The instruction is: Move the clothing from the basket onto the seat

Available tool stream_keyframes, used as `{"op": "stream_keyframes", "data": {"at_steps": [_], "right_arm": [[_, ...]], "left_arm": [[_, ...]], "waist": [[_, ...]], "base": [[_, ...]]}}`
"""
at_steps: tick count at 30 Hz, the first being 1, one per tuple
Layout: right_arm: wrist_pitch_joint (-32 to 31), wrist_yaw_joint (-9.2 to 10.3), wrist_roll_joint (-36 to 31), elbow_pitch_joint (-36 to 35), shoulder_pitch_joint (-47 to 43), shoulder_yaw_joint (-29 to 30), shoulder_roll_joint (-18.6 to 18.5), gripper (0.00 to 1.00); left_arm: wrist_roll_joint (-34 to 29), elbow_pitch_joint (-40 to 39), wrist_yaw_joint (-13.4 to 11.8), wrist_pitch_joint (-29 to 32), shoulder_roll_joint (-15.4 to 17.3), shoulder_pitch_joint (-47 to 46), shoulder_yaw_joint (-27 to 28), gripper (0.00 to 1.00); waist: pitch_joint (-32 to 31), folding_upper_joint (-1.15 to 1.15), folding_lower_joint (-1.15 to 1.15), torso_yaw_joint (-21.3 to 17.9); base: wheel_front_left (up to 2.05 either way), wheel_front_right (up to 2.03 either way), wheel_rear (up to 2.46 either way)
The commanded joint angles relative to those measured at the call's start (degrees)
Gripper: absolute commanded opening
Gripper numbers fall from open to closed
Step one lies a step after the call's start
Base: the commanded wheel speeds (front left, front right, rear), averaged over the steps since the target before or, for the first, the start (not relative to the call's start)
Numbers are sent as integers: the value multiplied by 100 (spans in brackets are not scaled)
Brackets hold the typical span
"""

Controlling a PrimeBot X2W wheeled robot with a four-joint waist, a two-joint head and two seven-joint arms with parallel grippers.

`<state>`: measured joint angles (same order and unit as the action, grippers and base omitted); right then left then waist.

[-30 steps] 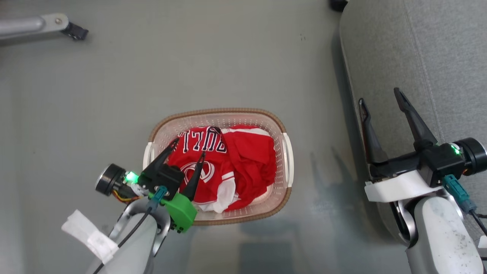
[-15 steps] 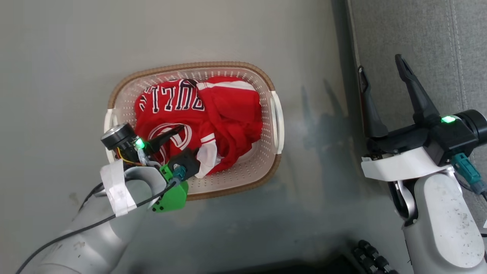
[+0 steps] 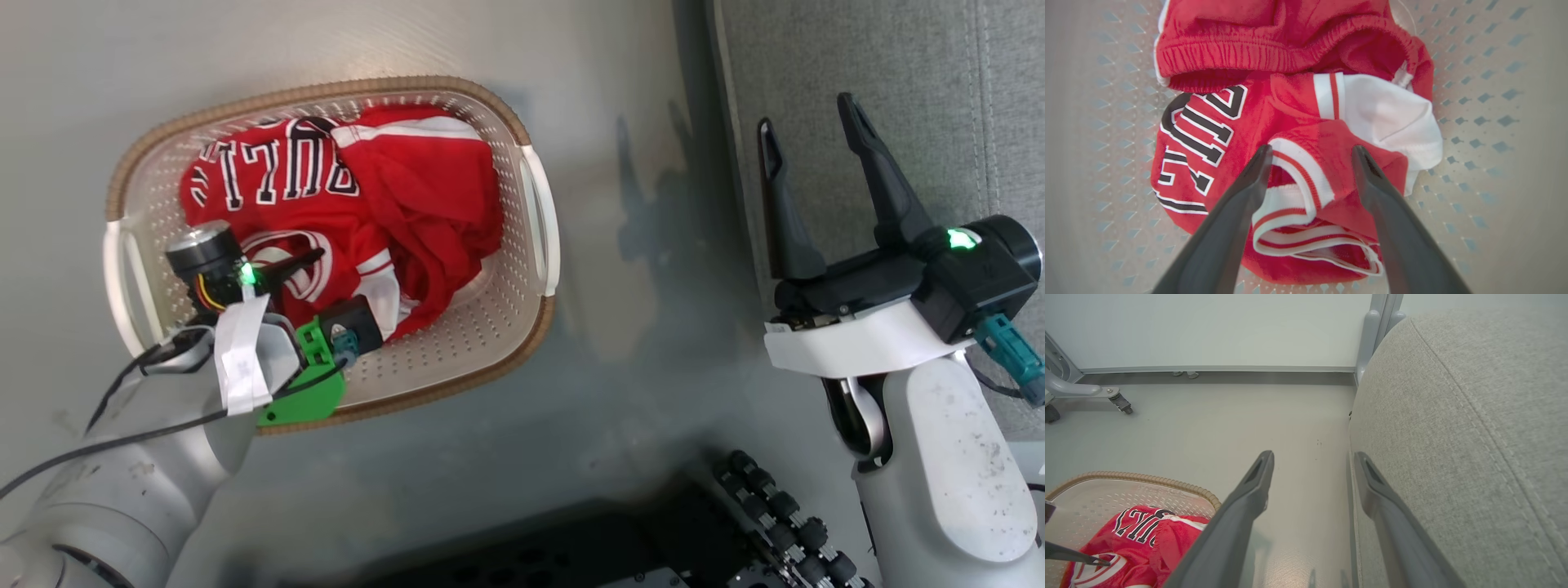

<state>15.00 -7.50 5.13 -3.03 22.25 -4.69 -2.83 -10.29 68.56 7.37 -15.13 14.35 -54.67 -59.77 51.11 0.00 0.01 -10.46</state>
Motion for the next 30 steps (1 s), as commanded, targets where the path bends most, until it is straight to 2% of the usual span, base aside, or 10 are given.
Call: {"op": "stream_keyframes", "data": {"at_steps": [1, 10, 18, 23, 24, 25, 26, 28, 30], "right_arm": [[28, 2, 58, -30, 122, -11, -11, 100], [28, 2, 209, -51, 286, 0, -12, 100], [28, 2, 310, -64, 385, -83, -13, 100], [15, 2, 375, -67, 421, -115, -13, 100], [15, 1, 380, -63, 431, -119, -13, 100], [15, 1, 386, -54, 447, -126, -13, 100], [14, 1, 399, -43, 468, -133, -13, 100], [14, 1, 436, -33, 509, -145, -14, 100], [14, 1, 469, -49, 532, -158, -14, 100]], "left_arm": [[-54, 109, -42, 46, 15, -148, -55, 100], [38, 423, -350, 412, 47, -441, -30, 100], [172, 494, -370, 629, 96, -588, -4, 100], [192, 519, -345, 1030, 175, -646, -72, 100], [219, 527, -345, 1117, 189, -652, -64, 88], [222, 530, -351, 1173, 201, -658, -73, 64], [226, 532, -349, 1219, 214, -663, -88, 25], [245, 537, -373, 1288, 227, -671, -104, 0], [263, 542, -382, 1368, 243, -660, -124, 0]], "waist": [[247, 0, -1, -143], [583, 0, -1, -238], [846, 0, -1, -310], [983, 0, -1, -360], [999, 0, -1, -366], [1010, 0, -1, -375], [1021, 0, -1, -385], [1033, 0, -1, -399], [1032, 0, -1, -410]], "base": [[0, 0, 0], [0, 0, 0], [0, 0, 0], [0, 0, 0], [0, 0, 0], [0, 0, 0], [0, 0, 0], [0, 0, 0], [0, 0, 0]]}}
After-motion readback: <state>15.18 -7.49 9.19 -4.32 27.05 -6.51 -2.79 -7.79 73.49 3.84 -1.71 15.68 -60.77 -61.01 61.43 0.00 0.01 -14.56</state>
